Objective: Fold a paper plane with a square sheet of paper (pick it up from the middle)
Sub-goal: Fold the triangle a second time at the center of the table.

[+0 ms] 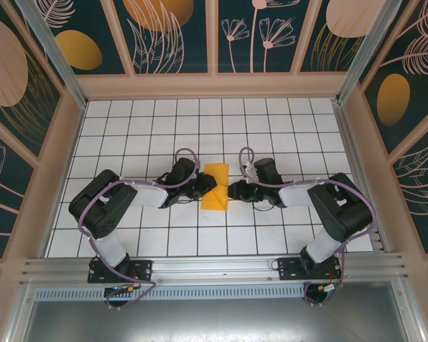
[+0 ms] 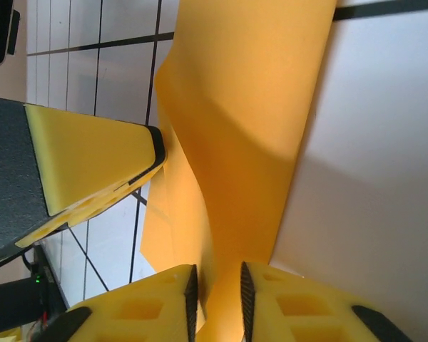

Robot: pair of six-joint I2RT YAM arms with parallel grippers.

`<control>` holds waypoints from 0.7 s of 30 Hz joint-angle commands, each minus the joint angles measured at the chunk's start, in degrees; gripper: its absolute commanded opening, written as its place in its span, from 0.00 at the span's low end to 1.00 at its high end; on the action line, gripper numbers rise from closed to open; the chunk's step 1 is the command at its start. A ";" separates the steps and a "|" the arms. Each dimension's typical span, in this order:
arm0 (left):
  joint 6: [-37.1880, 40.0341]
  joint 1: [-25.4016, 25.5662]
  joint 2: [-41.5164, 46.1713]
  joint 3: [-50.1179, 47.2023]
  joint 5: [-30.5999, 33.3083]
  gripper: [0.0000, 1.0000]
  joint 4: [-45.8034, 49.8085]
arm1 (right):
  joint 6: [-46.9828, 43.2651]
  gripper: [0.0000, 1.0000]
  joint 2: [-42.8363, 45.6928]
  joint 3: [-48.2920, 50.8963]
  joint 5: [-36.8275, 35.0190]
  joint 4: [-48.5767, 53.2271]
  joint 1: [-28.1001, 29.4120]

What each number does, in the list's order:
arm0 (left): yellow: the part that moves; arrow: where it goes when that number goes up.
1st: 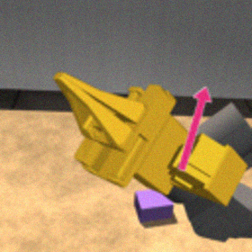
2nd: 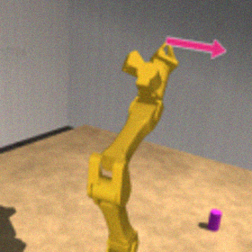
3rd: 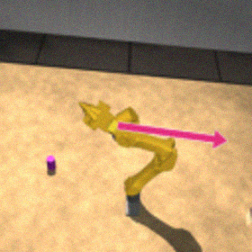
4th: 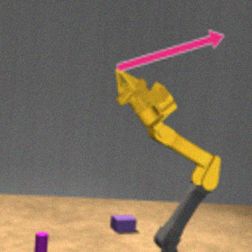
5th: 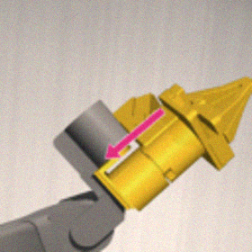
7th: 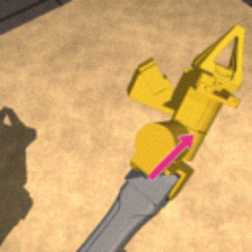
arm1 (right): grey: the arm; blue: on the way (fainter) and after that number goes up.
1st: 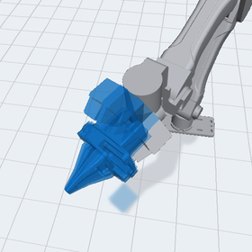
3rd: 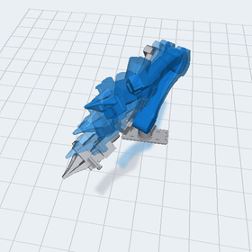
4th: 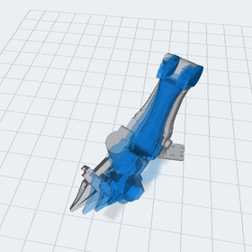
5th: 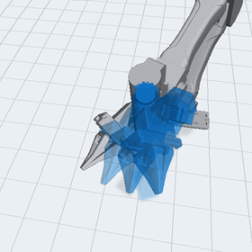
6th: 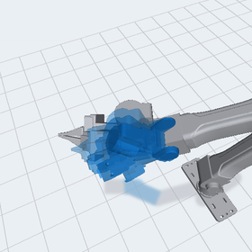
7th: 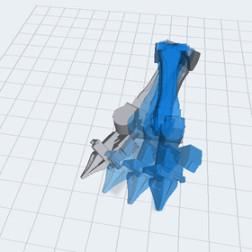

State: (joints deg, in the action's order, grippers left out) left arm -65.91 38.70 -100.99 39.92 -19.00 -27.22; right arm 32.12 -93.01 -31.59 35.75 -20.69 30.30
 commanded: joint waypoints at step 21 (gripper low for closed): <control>-1.78 0.80 13.57 -8.65 2.45 0.15 4.72 | 0.57 0.02 -0.51 -1.15 1.17 -2.69 -0.53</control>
State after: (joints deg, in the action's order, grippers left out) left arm -65.54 38.83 -87.64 33.01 -16.43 -21.45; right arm 33.36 -93.03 -31.83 36.12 -21.71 30.30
